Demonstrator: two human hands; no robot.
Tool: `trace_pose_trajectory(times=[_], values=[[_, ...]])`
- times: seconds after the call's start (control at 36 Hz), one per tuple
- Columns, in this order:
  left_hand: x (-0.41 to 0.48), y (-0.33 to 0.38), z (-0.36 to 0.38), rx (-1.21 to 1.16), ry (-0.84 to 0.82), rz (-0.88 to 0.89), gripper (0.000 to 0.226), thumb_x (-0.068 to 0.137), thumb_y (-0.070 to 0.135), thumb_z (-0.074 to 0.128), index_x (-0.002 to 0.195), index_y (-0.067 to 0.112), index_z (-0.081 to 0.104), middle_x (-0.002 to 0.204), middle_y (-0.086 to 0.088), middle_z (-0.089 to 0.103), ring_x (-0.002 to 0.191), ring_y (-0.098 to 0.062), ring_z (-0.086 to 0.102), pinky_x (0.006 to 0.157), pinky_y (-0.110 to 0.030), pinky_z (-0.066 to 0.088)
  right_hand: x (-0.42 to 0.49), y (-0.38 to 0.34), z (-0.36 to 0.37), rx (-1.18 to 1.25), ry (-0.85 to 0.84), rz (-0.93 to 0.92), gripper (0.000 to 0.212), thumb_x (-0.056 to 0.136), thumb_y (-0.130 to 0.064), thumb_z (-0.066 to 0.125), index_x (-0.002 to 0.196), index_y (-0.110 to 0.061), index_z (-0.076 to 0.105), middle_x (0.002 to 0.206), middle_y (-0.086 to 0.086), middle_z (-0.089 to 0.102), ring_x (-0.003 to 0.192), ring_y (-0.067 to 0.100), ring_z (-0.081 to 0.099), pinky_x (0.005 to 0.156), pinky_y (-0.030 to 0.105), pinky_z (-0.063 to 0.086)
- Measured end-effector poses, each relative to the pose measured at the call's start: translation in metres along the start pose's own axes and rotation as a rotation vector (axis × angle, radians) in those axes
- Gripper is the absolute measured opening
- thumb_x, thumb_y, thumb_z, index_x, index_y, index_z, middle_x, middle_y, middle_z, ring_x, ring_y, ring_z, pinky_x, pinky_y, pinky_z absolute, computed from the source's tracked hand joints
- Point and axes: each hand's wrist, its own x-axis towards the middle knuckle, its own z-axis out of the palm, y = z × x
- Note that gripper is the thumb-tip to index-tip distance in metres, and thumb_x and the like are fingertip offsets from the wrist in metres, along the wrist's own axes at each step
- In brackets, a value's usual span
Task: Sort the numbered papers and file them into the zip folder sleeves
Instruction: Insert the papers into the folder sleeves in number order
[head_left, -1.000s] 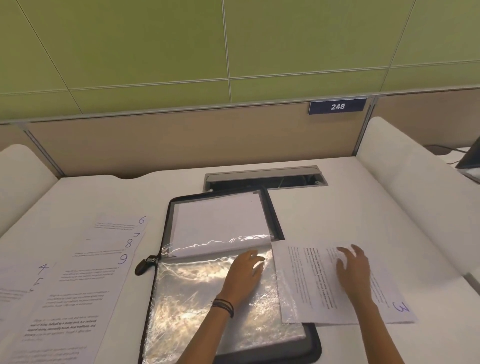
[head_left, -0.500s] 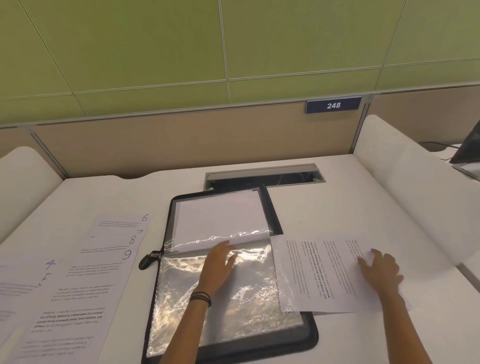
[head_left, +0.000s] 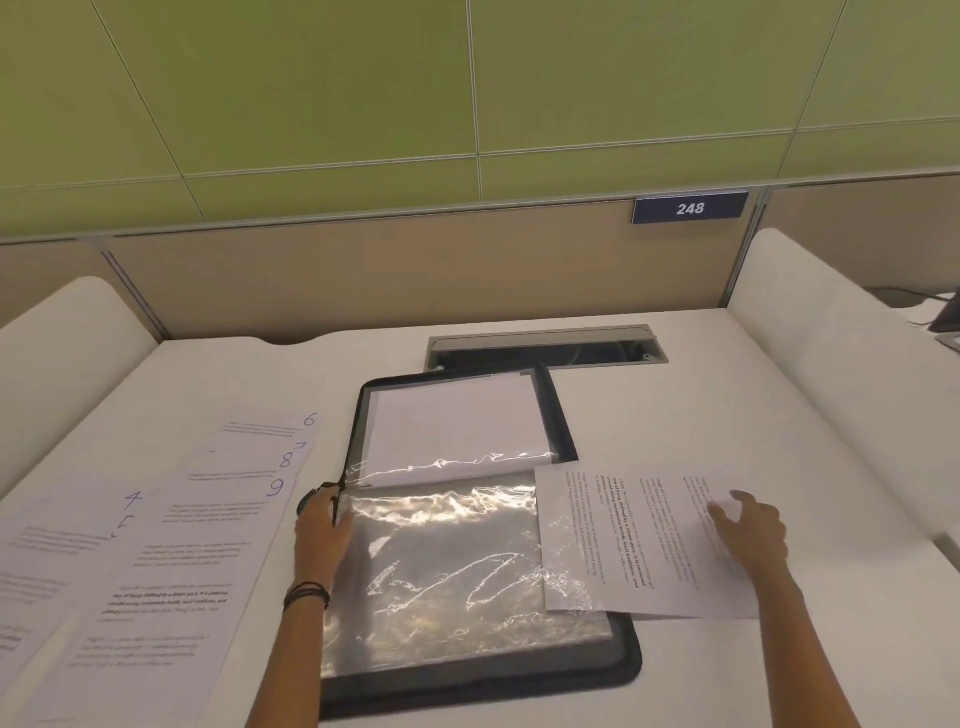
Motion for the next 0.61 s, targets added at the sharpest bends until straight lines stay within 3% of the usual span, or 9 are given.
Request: trace_pose_trajectory(times=[0.08,0.25,0.36,0.53,0.61], values=[[-0.002,-0.013,-0.009,-0.010,-0.036,-0.054,0.036,0.095,0.013,0.053,0.127,-0.003,0.052,0.127,-0.020,0.056,0.116,-0.037,0.053,0.104,-0.043,0.038,-0.003,-0.004,0.002,0.000,-0.020,-0.018,0.052,0.092,-0.032,0.056,0.136,-0.008,0.044,0.138,0.026,0.038,0.126,0.044,0.036,0.104,0.050,0.030],[-0.007,-0.017,-0.016,0.087,-0.192,-0.133,0.036,0.101,0.022,0.037,0.128,0.001,0.048,0.117,-0.028,0.059,0.104,-0.040,0.058,0.097,-0.046,0.044,-0.005,-0.011,0.007,0.013,-0.066,-0.059,0.052,0.092,-0.031,0.056,0.136,-0.007,0.043,0.137,0.028,0.040,0.126,0.044,0.037,0.105,0.049,0.029],[-0.007,-0.007,-0.023,0.184,-0.287,-0.126,0.044,0.102,0.029,0.034,0.143,0.012,0.035,0.132,-0.021,0.051,0.119,-0.036,0.050,0.102,-0.039,0.035,-0.006,-0.018,0.010,0.043,-0.116,-0.068,0.052,0.093,-0.033,0.055,0.137,-0.008,0.042,0.136,0.028,0.041,0.126,0.044,0.038,0.105,0.048,0.030],[0.001,-0.001,-0.020,0.330,-0.329,-0.140,0.042,0.102,0.034,0.033,0.135,0.009,0.040,0.118,-0.020,0.060,0.109,-0.035,0.057,0.095,-0.036,0.040,-0.014,-0.034,0.018,0.085,-0.197,-0.106,0.053,0.093,-0.031,0.054,0.138,-0.009,0.040,0.137,0.026,0.042,0.126,0.042,0.040,0.105,0.047,0.031],[0.003,-0.002,-0.017,0.349,-0.320,-0.148,0.045,0.100,0.040,0.033,0.133,0.010,0.042,0.119,-0.019,0.059,0.111,-0.037,0.056,0.100,-0.041,0.039,-0.022,-0.042,0.023,0.083,-0.242,-0.128,0.053,0.094,-0.033,0.053,0.140,-0.011,0.038,0.139,0.025,0.040,0.128,0.041,0.038,0.107,0.047,0.029]])
